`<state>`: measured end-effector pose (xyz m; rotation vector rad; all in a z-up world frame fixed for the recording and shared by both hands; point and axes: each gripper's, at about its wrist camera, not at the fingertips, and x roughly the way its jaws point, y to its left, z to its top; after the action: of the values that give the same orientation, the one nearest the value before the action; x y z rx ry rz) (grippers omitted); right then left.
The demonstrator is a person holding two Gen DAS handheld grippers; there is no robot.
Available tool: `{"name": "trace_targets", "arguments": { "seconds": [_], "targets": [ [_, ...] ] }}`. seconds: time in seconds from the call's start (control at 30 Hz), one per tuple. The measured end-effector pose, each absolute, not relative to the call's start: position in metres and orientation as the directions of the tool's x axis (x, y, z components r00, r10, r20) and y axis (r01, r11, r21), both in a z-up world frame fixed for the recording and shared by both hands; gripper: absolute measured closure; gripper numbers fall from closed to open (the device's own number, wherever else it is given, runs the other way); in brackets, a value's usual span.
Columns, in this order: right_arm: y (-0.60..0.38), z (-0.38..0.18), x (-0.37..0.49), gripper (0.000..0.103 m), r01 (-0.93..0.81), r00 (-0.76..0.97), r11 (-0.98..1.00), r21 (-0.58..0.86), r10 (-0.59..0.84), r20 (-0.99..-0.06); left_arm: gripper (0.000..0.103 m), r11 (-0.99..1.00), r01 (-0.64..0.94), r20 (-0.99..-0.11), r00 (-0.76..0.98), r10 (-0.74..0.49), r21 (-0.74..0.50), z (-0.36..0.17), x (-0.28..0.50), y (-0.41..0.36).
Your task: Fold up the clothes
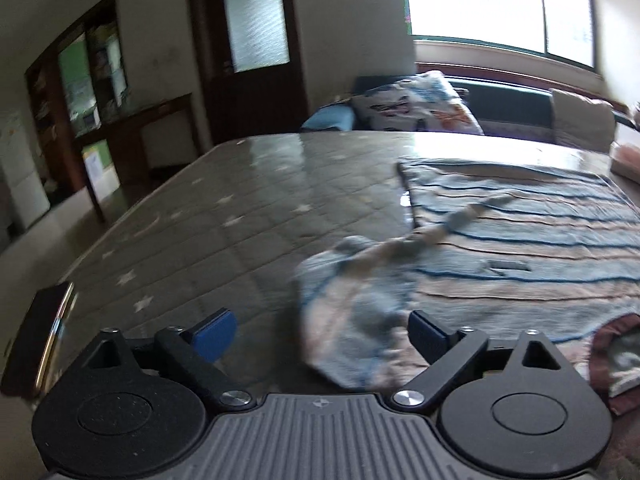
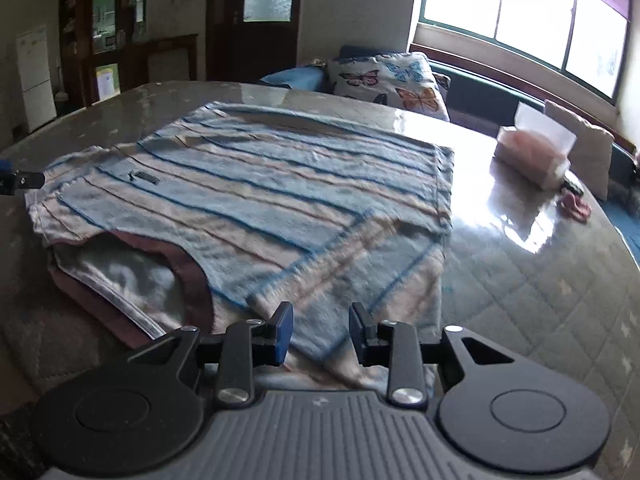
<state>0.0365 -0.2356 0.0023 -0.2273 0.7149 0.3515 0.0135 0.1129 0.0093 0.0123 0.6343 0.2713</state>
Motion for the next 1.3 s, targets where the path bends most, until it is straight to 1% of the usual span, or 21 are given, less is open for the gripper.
{"name": "trace_targets", "arguments": {
  "seconds": [0.1, 0.17, 0.23, 0.33, 0.37, 0.43, 0.47, 0.5, 0.57, 0.63, 0.67, 0.7, 0.73, 0.8, 0.83, 0.93, 1.03, 1.13, 1.2, 1.3],
  "targets": [
    [-0.218, 0.009, 0.042, 0.072, -0.435, 0.696, 0.896, -0.089, 0.272, -0.665, 0.021, 0.964, -0.258, -0.600, 0.763, 0.241, 0.059, 0.008, 0.014, 0.127],
    [-0.205, 0.013, 0.045, 0.072, -0.470, 0.687, 0.878, -0.087, 0.302, -0.662, 0.025, 0.965, -0.256, -0.608, 0.759, 0.233, 0.050, 0.006, 0.015, 0.131],
    [-0.188, 0.015, 0.048, 0.071, -0.513, 0.672, 0.854, -0.088, 0.336, -0.660, 0.031, 0.966, -0.254, -0.616, 0.755, 0.225, 0.041, 0.004, 0.017, 0.136],
    [-0.158, 0.018, 0.050, 0.071, -0.588, 0.642, 0.804, -0.092, 0.394, -0.658, 0.038, 0.968, -0.251, -0.628, 0.749, 0.212, 0.028, 0.000, 0.019, 0.142],
    [-0.147, 0.019, 0.050, 0.071, -0.612, 0.630, 0.785, -0.094, 0.412, -0.658, 0.038, 0.968, -0.250, -0.632, 0.747, 0.208, 0.023, -0.001, 0.020, 0.145],
    [-0.127, 0.020, 0.051, 0.071, -0.656, 0.607, 0.748, -0.098, 0.447, -0.657, 0.045, 0.969, -0.248, -0.639, 0.743, 0.199, 0.014, -0.003, 0.021, 0.149],
    [-0.117, 0.021, 0.051, 0.068, -0.677, 0.596, 0.729, -0.100, 0.462, -0.657, 0.046, 0.969, -0.247, -0.643, 0.741, 0.195, 0.010, -0.004, 0.022, 0.151],
    [-0.107, 0.020, 0.051, 0.066, -0.695, 0.584, 0.712, -0.101, 0.477, -0.657, 0.050, 0.970, -0.244, -0.646, 0.740, 0.189, 0.005, -0.004, 0.022, 0.153],
    [-0.090, 0.019, 0.051, 0.065, -0.726, 0.560, 0.681, -0.099, 0.501, -0.660, 0.051, 0.973, -0.230, -0.643, 0.747, 0.171, -0.009, -0.003, 0.023, 0.153],
    [-0.076, 0.016, 0.051, 0.065, -0.748, 0.538, 0.657, -0.095, 0.517, -0.666, 0.060, 0.977, -0.211, -0.642, 0.753, 0.145, -0.026, -0.004, 0.025, 0.152],
    [-0.070, 0.015, 0.050, 0.065, -0.761, 0.524, 0.642, -0.092, 0.525, -0.670, 0.063, 0.979, -0.201, -0.643, 0.755, 0.132, -0.035, -0.005, 0.026, 0.151],
    [-0.063, 0.012, 0.050, 0.065, -0.772, 0.510, 0.629, -0.089, 0.531, -0.677, 0.069, 0.980, -0.192, -0.643, 0.757, 0.119, -0.044, -0.005, 0.028, 0.151],
    [-0.056, 0.009, 0.050, 0.065, -0.783, 0.496, 0.616, -0.086, 0.535, -0.683, 0.080, 0.982, -0.183, -0.643, 0.759, 0.106, -0.054, -0.006, 0.029, 0.151],
    [-0.048, 0.004, 0.047, 0.065, -0.797, 0.476, 0.598, -0.082, 0.540, -0.694, 0.091, 0.983, -0.166, -0.639, 0.765, 0.079, -0.077, -0.004, 0.030, 0.150],
    [-0.045, 0.002, 0.046, 0.065, -0.801, 0.469, 0.593, -0.079, 0.541, -0.698, 0.094, 0.983, -0.165, -0.632, 0.771, 0.078, -0.081, -0.002, 0.030, 0.149],
    [-0.040, -0.003, 0.043, 0.066, -0.810, 0.449, 0.583, -0.066, 0.545, -0.708, 0.098, 0.984, -0.155, -0.602, 0.795, 0.074, -0.084, 0.007, 0.029, 0.144],
    [-0.041, -0.005, 0.042, 0.066, -0.809, 0.445, 0.586, -0.055, 0.548, -0.708, 0.099, 0.989, -0.117, -0.555, 0.831, 0.048, -0.090, 0.022, 0.026, 0.132],
    [-0.041, -0.006, 0.042, 0.066, -0.807, 0.443, 0.588, -0.047, 0.551, -0.708, 0.099, 0.996, -0.036, -0.494, 0.870, -0.009, -0.081, 0.041, 0.021, 0.112],
    [-0.042, -0.006, 0.041, 0.066, -0.806, 0.446, 0.590, -0.048, 0.551, -0.706, 0.099, 0.997, 0.041, -0.461, 0.885, -0.069, -0.071, 0.049, 0.017, 0.096],
    [-0.048, -0.003, 0.040, 0.066, -0.800, 0.454, 0.598, -0.046, 0.554, -0.698, 0.098, 0.987, 0.151, -0.454, 0.876, -0.160, -0.057, 0.052, 0.016, 0.074]
  ]
}}
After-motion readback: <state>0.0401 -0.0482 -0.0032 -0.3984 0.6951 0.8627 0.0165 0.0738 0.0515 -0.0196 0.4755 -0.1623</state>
